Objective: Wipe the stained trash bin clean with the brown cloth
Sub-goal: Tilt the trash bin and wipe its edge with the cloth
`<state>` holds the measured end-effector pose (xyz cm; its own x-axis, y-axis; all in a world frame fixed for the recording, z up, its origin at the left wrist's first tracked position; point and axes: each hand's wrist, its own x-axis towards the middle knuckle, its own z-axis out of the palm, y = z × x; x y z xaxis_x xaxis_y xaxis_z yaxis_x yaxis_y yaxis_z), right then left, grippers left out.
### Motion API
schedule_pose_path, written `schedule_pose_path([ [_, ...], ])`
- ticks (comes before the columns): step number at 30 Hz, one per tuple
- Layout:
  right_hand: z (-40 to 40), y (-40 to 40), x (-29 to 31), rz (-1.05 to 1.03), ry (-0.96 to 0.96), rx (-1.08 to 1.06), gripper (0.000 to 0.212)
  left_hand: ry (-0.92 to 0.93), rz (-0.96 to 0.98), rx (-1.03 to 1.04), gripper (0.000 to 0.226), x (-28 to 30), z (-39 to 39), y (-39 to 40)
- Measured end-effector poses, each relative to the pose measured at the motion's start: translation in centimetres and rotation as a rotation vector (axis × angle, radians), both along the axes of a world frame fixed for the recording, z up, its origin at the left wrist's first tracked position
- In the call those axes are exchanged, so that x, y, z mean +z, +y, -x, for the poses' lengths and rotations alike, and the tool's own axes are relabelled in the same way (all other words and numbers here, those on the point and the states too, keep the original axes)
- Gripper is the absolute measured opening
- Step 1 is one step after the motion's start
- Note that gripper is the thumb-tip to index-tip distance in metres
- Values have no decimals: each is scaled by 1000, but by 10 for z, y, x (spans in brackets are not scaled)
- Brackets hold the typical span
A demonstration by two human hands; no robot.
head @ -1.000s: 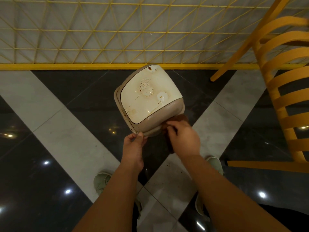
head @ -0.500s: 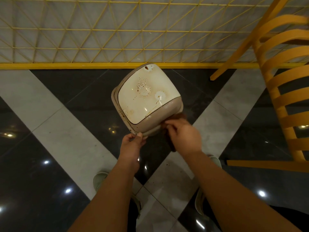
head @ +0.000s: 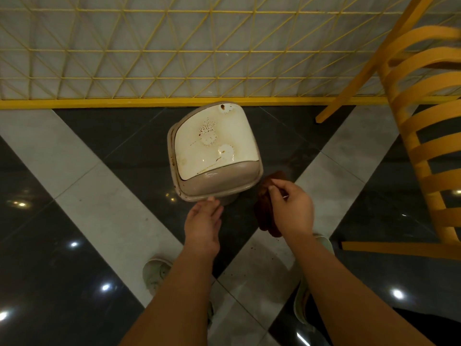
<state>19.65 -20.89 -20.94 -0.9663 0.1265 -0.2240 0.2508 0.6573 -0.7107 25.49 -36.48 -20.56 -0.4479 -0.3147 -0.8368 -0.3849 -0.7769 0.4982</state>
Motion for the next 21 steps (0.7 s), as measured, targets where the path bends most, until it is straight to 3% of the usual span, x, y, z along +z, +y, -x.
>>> schedule_pose_path([
  [4, 12, -10, 3, -136, 99, 134, 23, 49, -26, 58, 23, -3, 8, 4],
  [9, 2, -29, -1, -182, 49, 128, 22, 87, 79, 39, 22, -1, 9, 1],
  [15, -18, -61, 2, -247, 224, 424, 16, 80, 100, -5, 32, -2, 6, 2],
  [21, 4, -23, 4, -330, 188, 237, 19, 70, 110, 33, 34, 0, 6, 4],
])
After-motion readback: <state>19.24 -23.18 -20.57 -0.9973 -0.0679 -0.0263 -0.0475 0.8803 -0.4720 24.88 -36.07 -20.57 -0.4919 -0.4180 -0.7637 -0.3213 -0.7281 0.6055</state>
